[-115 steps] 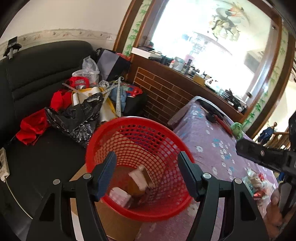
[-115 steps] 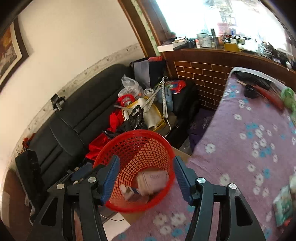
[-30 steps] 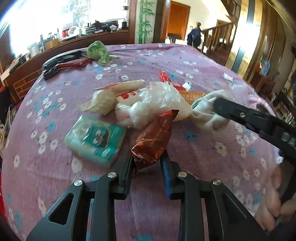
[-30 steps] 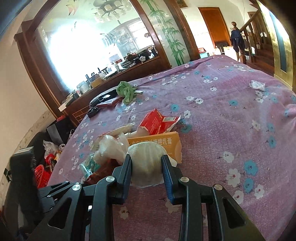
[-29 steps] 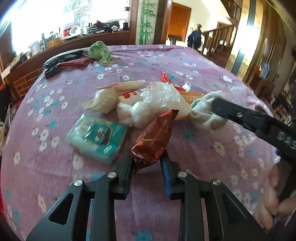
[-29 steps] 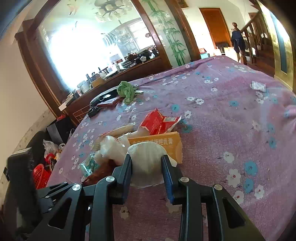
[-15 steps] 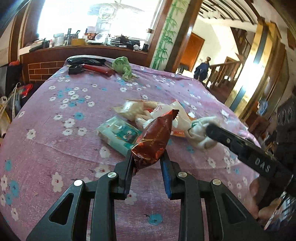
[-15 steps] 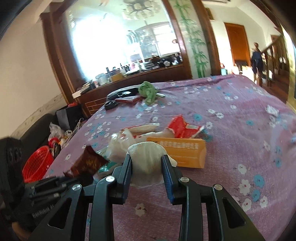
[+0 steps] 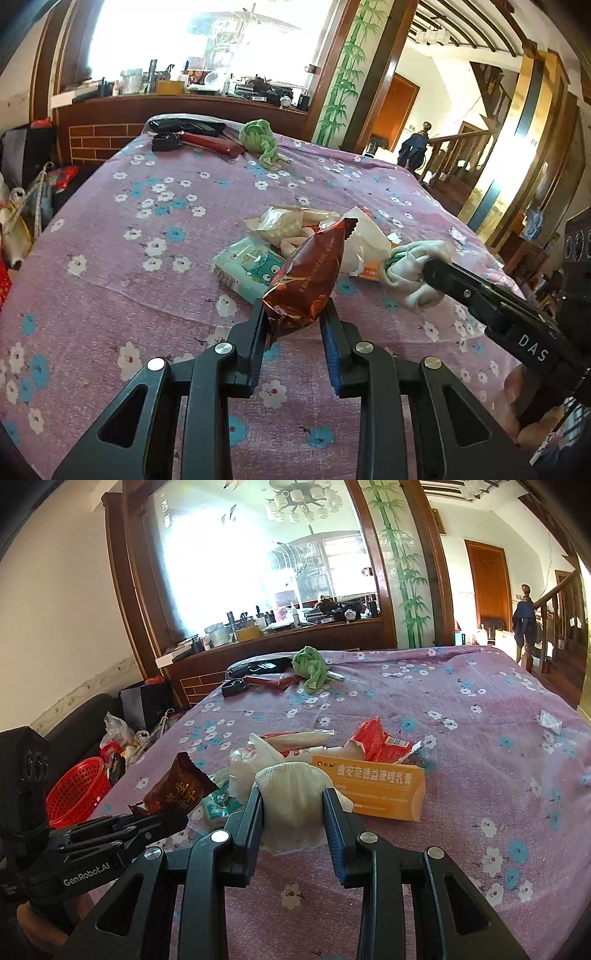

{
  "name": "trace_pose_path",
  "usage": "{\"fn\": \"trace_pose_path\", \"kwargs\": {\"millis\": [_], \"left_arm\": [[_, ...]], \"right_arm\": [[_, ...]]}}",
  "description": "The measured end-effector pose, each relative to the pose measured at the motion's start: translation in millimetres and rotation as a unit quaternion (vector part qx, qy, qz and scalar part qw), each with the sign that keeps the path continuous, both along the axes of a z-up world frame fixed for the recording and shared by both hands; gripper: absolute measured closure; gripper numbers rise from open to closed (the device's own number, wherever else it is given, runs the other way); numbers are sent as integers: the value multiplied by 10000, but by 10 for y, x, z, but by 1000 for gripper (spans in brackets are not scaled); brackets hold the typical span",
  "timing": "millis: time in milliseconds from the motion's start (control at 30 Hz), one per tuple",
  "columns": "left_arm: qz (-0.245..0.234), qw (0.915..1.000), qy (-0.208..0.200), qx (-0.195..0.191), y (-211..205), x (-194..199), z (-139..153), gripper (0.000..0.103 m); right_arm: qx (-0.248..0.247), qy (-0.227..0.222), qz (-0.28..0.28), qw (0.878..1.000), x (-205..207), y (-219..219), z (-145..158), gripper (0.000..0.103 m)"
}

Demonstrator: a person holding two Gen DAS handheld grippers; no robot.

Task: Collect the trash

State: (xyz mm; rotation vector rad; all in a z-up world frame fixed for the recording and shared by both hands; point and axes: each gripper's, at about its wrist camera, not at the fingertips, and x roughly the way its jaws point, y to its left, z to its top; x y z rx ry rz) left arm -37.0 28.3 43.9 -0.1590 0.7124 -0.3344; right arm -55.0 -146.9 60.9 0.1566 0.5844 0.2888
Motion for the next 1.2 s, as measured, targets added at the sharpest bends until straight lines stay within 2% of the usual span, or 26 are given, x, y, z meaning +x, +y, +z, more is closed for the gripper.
{"fn": "trace_pose_path", "kwargs": {"millis": [533,1200], "left_arm": [[123,9994,-217,240,-77,-231,206,76],[263,9991,-174,273,-21,-297,151,76]], "right_arm": [[132,-156,68,9998,-88,-23,50,69],[121,-242,120,9996,-142,14,89,69]]}}
